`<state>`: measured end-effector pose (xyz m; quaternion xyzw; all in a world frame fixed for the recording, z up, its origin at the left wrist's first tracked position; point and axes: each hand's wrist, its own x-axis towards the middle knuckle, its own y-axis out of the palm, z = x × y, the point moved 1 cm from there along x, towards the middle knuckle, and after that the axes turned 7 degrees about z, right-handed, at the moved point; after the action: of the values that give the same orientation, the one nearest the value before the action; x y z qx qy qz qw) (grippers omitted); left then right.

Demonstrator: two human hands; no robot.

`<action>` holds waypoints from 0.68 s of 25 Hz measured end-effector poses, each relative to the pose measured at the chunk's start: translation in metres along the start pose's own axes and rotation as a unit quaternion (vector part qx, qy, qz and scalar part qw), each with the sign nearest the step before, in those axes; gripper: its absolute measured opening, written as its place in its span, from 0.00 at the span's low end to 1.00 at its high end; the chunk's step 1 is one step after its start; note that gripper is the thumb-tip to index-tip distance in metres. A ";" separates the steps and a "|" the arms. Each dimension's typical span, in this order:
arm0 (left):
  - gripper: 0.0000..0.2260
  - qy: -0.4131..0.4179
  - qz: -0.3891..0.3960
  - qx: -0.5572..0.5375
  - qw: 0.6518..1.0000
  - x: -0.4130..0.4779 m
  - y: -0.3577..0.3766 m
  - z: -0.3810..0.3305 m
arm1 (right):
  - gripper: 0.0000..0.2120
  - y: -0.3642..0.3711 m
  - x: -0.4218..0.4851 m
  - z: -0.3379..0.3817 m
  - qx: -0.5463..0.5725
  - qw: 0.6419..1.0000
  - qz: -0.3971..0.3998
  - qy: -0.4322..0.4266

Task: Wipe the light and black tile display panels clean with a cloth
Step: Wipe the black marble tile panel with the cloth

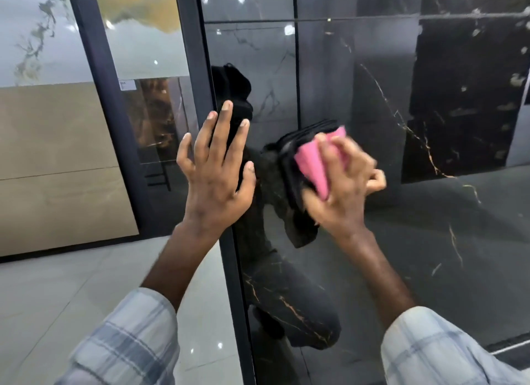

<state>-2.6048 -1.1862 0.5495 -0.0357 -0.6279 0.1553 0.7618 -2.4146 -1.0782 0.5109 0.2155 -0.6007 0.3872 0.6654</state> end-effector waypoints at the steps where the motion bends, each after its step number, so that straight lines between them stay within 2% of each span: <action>1: 0.28 0.003 -0.002 0.009 1.000 0.012 0.000 0.003 | 0.38 -0.004 0.016 0.001 0.039 0.993 -0.027 0.111; 2: 0.29 0.004 -0.005 0.023 1.000 0.021 0.000 0.005 | 0.38 -0.005 0.027 0.006 0.047 0.984 -0.041 0.167; 3: 0.29 0.003 -0.010 0.037 0.999 0.027 0.002 0.006 | 0.39 -0.004 0.030 0.015 0.017 0.989 -0.037 0.141; 4: 0.30 0.002 -0.014 0.048 0.999 0.031 0.004 0.005 | 0.40 -0.001 0.029 0.022 -0.023 0.998 -0.023 0.052; 6: 0.32 0.011 -0.011 0.044 0.999 0.030 0.008 0.006 | 0.40 0.002 0.024 0.024 -0.064 0.987 0.018 -0.148; 7: 0.32 0.017 -0.013 0.038 0.999 0.029 0.010 0.007 | 0.40 -0.002 0.032 0.019 -0.063 0.980 0.017 -0.188; 8: 0.31 0.015 -0.019 0.035 0.999 0.027 0.012 0.008 | 0.39 -0.005 0.044 0.014 -0.048 0.983 0.007 -0.175; 11: 0.30 0.002 -0.029 0.040 0.999 0.028 0.012 0.006 | 0.37 -0.009 0.077 0.026 0.008 0.999 -0.039 0.022; 12: 0.30 0.003 -0.025 0.039 0.999 0.028 0.012 0.006 | 0.38 -0.007 0.078 0.036 -0.004 0.999 -0.043 0.028; 15: 0.28 0.006 -0.014 0.026 1.000 0.030 0.009 0.005 | 0.38 -0.006 0.080 0.041 -0.046 0.991 -0.015 -0.122; 17: 0.29 0.012 -0.024 0.021 0.999 0.030 0.006 0.005 | 0.38 -0.014 0.102 0.034 -0.028 0.992 -0.016 -0.122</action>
<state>-2.6056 -1.1726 0.5773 -0.0062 -0.6159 0.1500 0.7734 -2.4274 -1.0863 0.6179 0.2521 -0.6847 0.3299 0.5990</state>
